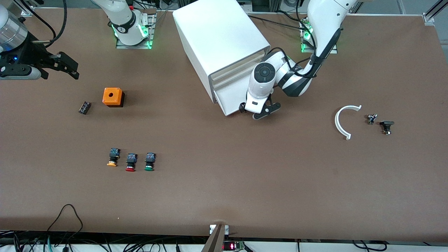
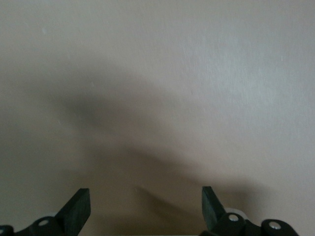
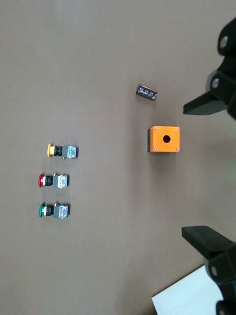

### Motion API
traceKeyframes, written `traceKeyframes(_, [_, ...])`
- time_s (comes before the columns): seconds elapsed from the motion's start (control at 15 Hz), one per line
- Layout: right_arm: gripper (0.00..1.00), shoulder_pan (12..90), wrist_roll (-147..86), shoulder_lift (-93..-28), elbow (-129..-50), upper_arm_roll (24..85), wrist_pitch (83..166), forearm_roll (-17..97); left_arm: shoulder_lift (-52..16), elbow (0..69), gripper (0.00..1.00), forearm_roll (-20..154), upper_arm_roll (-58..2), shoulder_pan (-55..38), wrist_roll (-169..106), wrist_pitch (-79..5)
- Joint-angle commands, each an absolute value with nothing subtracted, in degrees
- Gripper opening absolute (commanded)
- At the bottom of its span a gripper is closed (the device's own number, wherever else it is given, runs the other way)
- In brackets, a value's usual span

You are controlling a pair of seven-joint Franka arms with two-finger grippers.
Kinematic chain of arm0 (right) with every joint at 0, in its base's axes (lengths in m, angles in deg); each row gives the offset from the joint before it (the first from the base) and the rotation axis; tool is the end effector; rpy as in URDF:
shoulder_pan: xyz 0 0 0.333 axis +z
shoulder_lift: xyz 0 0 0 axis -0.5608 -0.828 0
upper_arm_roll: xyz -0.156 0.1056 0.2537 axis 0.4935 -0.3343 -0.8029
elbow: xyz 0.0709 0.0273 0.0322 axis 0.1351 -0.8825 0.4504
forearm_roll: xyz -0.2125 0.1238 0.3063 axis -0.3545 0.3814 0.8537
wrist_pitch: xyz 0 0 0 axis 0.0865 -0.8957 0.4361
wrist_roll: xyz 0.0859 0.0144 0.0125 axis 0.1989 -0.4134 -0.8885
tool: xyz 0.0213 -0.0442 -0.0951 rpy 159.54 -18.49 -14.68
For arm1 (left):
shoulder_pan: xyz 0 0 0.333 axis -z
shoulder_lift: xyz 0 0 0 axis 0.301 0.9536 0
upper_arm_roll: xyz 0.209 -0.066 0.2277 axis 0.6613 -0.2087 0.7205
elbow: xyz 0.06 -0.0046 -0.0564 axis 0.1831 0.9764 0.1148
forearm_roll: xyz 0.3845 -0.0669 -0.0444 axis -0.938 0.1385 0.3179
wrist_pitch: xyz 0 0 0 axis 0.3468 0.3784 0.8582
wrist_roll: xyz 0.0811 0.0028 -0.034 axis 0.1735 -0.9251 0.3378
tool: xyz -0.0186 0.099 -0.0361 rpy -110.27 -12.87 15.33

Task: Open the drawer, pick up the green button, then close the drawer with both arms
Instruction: 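Press the drawer fully shut into the cabinet with the left gripper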

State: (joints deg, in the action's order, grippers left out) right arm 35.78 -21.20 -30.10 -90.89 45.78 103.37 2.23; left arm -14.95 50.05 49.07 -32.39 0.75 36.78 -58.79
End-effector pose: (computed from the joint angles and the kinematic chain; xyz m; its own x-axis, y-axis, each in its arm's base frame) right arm 0.5218 0.0457 0.6105 0.9999 0.0097 0.0141 0.0095 -0.9998 0.0189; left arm 0.4540 -0.3896 0.2133 0.8687 0.4842 -0.1041 0.4844 -0.8745 -0.0259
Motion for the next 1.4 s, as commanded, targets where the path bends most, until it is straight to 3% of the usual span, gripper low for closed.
traceKeyframes(0.0, [1.0,35.3,-20.8,-29.6,-89.9,45.2,103.0,1.4,-14.6,50.2,1.0,51.4,-34.3,0.6,37.4,-57.3])
traceKeyframes(0.87, [1.0,35.3,-20.8,-30.7,-89.5,44.9,103.5,1.6,-14.0,49.5,1.0,58.9,-40.8,-0.7,36.9,-52.9])
traceKeyframes(1.34, [1.0,35.2,-20.8,-30.7,-89.3,45.0,103.6,1.6,-13.8,49.2,1.0,58.9,-41.1,-0.8,36.4,-52.7])
